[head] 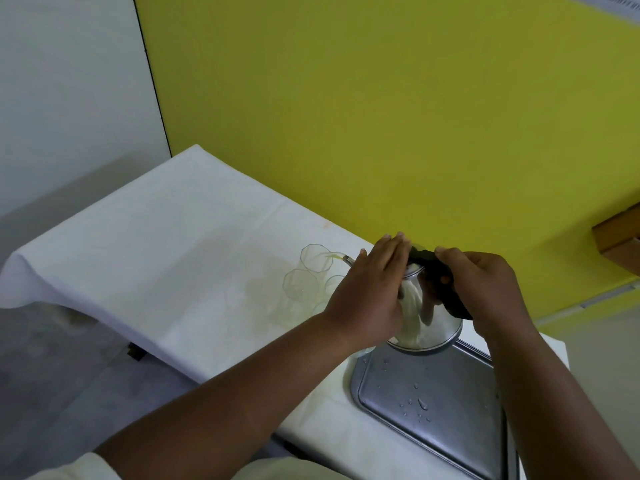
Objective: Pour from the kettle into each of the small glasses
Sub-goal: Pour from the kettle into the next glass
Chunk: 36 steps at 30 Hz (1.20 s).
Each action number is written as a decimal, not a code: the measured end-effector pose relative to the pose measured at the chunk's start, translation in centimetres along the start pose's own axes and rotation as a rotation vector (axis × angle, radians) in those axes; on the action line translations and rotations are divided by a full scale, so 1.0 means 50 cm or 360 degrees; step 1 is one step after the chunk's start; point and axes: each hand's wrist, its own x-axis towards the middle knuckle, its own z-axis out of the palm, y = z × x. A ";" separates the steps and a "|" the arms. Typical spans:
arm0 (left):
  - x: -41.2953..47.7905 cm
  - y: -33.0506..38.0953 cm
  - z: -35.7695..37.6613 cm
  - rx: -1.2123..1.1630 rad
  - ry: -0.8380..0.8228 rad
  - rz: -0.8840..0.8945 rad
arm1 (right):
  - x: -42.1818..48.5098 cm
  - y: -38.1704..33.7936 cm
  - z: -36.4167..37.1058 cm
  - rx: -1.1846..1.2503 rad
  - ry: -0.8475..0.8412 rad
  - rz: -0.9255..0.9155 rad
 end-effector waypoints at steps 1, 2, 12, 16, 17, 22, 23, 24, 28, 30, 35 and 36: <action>0.000 0.001 -0.001 -0.0002 0.0005 0.0002 | 0.000 -0.001 -0.002 -0.0005 0.0000 -0.0003; 0.000 0.002 -0.002 -0.0006 0.0007 0.0004 | 0.000 -0.002 -0.003 -0.0014 -0.0002 -0.0007; 0.000 0.014 -0.008 -0.0020 -0.0004 0.0017 | -0.009 -0.019 -0.020 -0.0139 -0.0004 -0.0040; 0.000 0.018 -0.009 -0.0029 -0.0007 0.0022 | -0.014 -0.027 -0.027 -0.0169 -0.0005 -0.0032; 0.000 0.018 -0.008 -0.0029 -0.0009 0.0021 | -0.015 -0.029 -0.028 -0.0178 -0.0003 -0.0029; -0.001 0.021 -0.008 -0.0036 -0.0012 0.0019 | -0.023 -0.038 -0.032 -0.0202 -0.0012 -0.0023; -0.001 0.022 -0.008 -0.0036 -0.0013 0.0020 | -0.024 -0.039 -0.033 -0.0202 -0.0015 -0.0023; -0.001 0.022 -0.008 -0.0040 -0.0013 0.0019 | -0.025 -0.040 -0.034 -0.0199 -0.0016 -0.0019; 0.000 0.024 -0.009 -0.0044 -0.0006 0.0023 | -0.026 -0.043 -0.037 -0.0207 -0.0014 -0.0006; 0.000 0.024 -0.009 -0.0046 -0.0003 0.0023 | -0.027 -0.045 -0.038 -0.0216 -0.0013 -0.0010; 0.000 0.029 -0.010 -0.0051 -0.0005 0.0016 | -0.030 -0.049 -0.042 -0.0249 -0.0016 -0.0026; 0.000 0.029 -0.010 -0.0053 -0.0009 0.0015 | -0.030 -0.049 -0.041 -0.0252 -0.0019 -0.0027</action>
